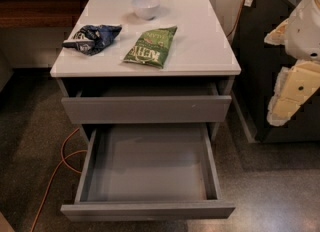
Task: Close middle drawer
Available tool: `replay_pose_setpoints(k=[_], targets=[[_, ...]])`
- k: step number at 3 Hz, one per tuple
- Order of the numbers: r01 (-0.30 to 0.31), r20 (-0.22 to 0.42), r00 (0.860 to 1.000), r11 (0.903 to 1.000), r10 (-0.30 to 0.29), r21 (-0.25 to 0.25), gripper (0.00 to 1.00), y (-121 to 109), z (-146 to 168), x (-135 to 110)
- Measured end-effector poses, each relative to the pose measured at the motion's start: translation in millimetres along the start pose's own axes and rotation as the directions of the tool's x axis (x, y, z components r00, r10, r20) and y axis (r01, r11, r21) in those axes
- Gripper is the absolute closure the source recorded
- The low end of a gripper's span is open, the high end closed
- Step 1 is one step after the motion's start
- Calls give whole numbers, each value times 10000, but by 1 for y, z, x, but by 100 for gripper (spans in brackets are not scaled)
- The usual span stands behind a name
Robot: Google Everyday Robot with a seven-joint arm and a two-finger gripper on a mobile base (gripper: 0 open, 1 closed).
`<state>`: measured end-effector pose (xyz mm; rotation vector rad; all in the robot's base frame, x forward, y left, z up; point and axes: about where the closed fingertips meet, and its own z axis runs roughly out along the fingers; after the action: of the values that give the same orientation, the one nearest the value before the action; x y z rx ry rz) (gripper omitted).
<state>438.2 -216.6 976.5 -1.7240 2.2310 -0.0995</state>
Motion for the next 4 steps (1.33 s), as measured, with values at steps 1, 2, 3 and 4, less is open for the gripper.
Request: replay_pose_setpoints(k=[1, 2, 3, 4], targets=[[0, 1, 10000, 10000, 0, 2, 0, 0, 0, 0], [54, 141, 9999, 9999, -52, -116, 0, 1, 0, -2], [364, 711, 9969, 9983, -332, -445, 0, 14, 12, -11], [914, 1635, 9837, 9910, -747, -974, 0, 46, 43, -26]])
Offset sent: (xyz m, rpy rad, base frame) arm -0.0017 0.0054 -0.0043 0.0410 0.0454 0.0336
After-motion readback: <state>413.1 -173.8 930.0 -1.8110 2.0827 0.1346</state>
